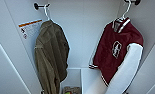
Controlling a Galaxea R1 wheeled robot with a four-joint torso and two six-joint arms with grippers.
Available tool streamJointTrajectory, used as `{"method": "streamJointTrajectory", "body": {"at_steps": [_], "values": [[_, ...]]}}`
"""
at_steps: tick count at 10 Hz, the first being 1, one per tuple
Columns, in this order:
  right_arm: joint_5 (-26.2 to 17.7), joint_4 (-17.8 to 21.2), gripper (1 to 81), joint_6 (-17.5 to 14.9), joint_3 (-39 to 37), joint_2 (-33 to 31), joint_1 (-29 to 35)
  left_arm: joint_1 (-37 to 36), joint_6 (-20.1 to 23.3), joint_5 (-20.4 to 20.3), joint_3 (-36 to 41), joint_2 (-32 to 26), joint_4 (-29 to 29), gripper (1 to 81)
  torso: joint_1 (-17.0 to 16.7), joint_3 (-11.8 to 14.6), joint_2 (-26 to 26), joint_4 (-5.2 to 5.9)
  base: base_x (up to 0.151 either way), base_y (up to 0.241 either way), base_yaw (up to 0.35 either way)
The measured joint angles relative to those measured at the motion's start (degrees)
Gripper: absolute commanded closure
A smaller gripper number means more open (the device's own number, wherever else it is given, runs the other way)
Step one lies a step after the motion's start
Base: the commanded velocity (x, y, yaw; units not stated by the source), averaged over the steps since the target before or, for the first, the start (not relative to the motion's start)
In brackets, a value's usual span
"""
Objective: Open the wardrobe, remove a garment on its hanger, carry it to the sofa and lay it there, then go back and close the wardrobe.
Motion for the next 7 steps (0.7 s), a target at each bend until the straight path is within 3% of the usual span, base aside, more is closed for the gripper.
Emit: {"method": "streamJointTrajectory", "body": {"at_steps": [5,7], "values": [[0.0,0.0,1.0,0.0,0.0,0.3,0.0,-0.1,-0.6,0.0,0.0,0.0,0.0,1.0,0.0,0.0,0.0,-8.74,0.000,0.000,0.000],[0.1,0.0,1.0,0.0,0.0,0.3,-0.1,-0.3,-0.7,0.1,0.0,-0.4,-0.1,1.0,0.0,0.0,0.0,-11.65,0.000,0.000,0.000]]}}
